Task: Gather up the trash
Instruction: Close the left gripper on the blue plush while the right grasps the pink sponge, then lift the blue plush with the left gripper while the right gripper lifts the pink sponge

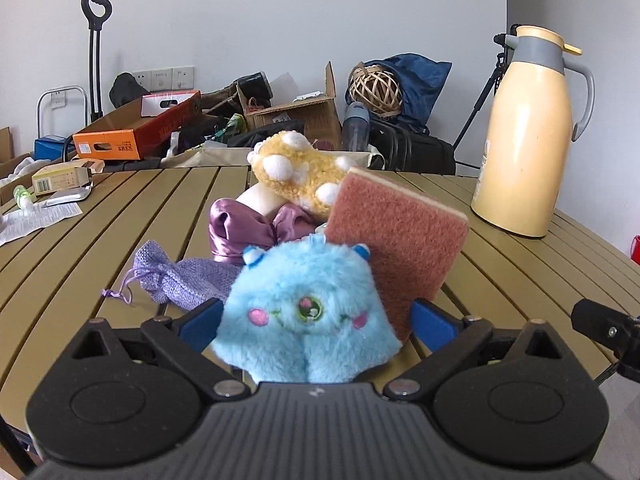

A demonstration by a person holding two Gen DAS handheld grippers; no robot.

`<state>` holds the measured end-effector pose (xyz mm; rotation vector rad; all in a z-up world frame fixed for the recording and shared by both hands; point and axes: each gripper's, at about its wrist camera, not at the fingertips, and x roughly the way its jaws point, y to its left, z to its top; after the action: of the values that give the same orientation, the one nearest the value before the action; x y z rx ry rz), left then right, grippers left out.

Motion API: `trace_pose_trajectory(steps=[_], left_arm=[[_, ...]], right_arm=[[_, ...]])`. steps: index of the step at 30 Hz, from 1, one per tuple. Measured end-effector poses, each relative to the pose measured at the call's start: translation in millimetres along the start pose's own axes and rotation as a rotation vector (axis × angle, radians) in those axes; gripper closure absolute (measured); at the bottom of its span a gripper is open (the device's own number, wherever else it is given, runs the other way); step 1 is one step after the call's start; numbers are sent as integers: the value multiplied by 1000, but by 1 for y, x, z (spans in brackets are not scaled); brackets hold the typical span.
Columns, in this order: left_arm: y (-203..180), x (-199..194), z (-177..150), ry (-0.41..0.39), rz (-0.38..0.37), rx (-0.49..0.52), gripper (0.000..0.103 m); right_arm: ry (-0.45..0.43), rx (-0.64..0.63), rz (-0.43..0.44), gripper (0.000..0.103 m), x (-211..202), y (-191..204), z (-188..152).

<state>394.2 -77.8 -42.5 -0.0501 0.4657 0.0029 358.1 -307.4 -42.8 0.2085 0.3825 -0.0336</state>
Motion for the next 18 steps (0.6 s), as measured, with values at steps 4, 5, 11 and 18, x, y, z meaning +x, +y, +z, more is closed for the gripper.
trace_pose_trajectory(steps=[4, 5, 11, 18], left_arm=[[6, 0, -4, -14, -45, -15, 22], [8, -1, -4, -18, -55, -20, 23], [18, -10, -2, -20, -79, -36, 25], [25, -27, 1, -35, -59, -1, 25]], right_arm=[[4, 22, 10, 0, 1, -3, -2], [3, 20, 9, 0, 0, -2, -2], [5, 8, 25, 0, 0, 10, -5], [-1, 6, 61, 0, 3, 34, -7]])
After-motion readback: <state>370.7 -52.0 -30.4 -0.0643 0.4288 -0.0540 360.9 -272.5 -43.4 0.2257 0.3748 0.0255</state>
